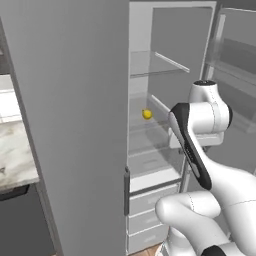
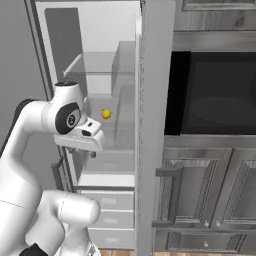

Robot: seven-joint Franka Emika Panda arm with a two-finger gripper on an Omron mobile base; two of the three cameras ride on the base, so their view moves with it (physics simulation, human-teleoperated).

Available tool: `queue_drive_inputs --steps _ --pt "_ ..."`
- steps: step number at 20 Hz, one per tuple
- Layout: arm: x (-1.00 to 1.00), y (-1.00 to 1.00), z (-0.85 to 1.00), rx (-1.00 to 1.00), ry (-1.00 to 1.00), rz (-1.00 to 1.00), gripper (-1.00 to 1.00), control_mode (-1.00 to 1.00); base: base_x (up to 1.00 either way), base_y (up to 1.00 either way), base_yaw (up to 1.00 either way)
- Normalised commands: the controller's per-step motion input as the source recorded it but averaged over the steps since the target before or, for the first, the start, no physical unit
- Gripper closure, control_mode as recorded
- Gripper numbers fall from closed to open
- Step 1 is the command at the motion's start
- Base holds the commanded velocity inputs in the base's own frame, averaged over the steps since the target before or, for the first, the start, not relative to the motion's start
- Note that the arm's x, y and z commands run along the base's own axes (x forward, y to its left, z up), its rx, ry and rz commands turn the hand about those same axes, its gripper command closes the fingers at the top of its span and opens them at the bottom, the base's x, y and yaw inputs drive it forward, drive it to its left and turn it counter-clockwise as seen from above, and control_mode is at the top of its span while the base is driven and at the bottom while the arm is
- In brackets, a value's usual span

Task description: Retrieve a lemon from the fridge and place it on the cutting board with the fish.

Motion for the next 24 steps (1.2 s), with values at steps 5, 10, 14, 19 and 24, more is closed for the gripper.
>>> queue_drive_inputs --steps 5,10,14,19,24 --pt "0.0 0.0 0.0 0.0 0.0 0.0 -1.0 1.0 0.47 0.6 -0.16" --pt "0.0 0.0 0.0 0.0 0.0 0.0 -1.0 1.0 0.38 0.33 -0.06" --pt "0.0 0.0 0.0 0.0 0.0 0.0 -1.0 1.0 0.07 -0.37 0.04" --pt "0.0 0.0 0.0 0.0 0.0 0.0 -1.0 1.0 0.0 -0.52 0.09" --pt "0.0 0.0 0.0 0.0 0.0 0.0 -1.0 1.0 0.01 -0.3 0.09"
